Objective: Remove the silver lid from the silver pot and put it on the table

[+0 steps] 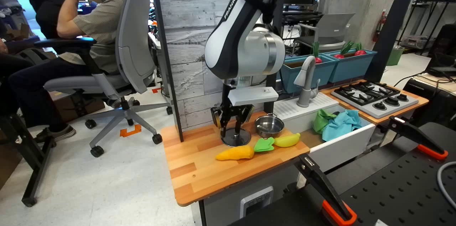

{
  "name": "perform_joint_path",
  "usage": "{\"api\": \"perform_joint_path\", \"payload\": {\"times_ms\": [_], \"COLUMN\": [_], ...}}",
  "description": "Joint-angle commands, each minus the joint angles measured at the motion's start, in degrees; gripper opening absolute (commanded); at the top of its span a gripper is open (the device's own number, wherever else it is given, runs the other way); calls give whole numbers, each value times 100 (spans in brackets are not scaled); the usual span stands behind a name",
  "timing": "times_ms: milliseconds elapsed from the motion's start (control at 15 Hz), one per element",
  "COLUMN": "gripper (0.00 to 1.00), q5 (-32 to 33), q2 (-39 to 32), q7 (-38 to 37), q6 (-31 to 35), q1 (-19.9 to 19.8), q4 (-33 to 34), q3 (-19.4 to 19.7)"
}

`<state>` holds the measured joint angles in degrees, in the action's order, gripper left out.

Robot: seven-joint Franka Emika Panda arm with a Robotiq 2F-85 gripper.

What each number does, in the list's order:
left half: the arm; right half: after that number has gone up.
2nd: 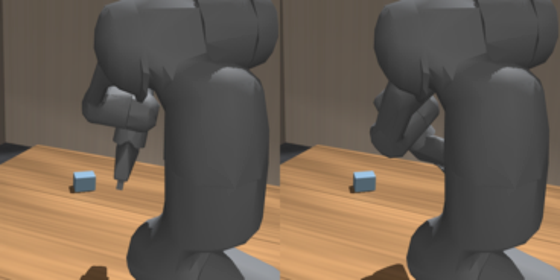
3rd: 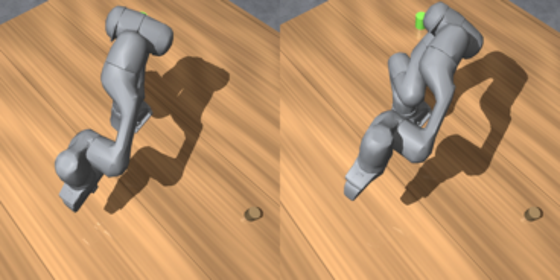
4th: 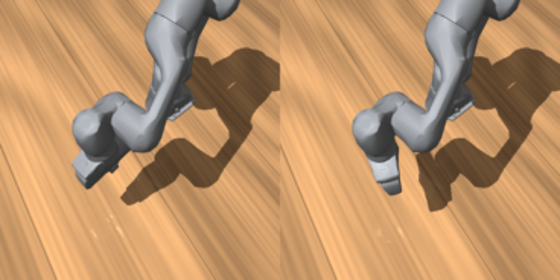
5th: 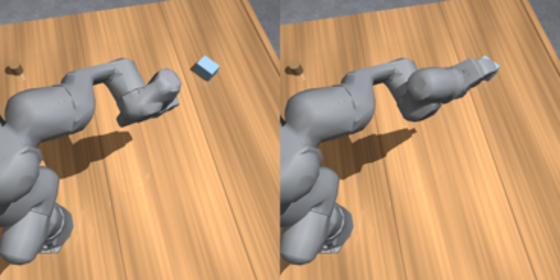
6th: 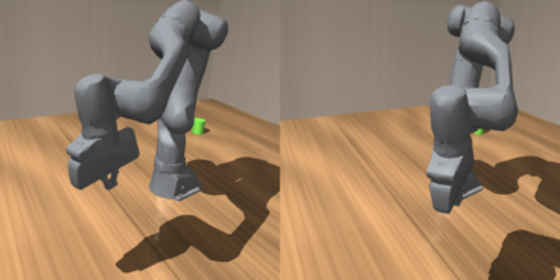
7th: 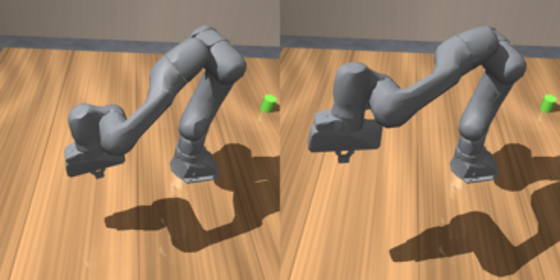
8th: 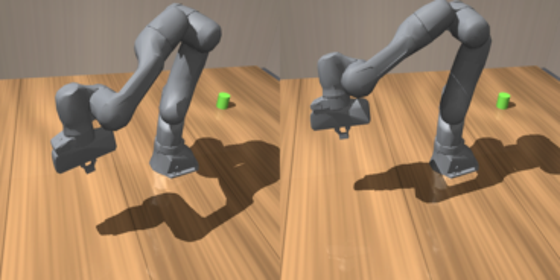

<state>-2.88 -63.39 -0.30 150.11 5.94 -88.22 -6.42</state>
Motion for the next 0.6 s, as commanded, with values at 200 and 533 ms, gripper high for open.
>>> {"api": "perform_joint_path", "payload": {"times_ms": [200,533], "gripper": [100,100], "q5": [17,65], "q2": [-129,278], "q7": [70,-34], "q6": [-201,460], "q1": [7,110], "q4": [286,-397], "q3": [-33,65]}}
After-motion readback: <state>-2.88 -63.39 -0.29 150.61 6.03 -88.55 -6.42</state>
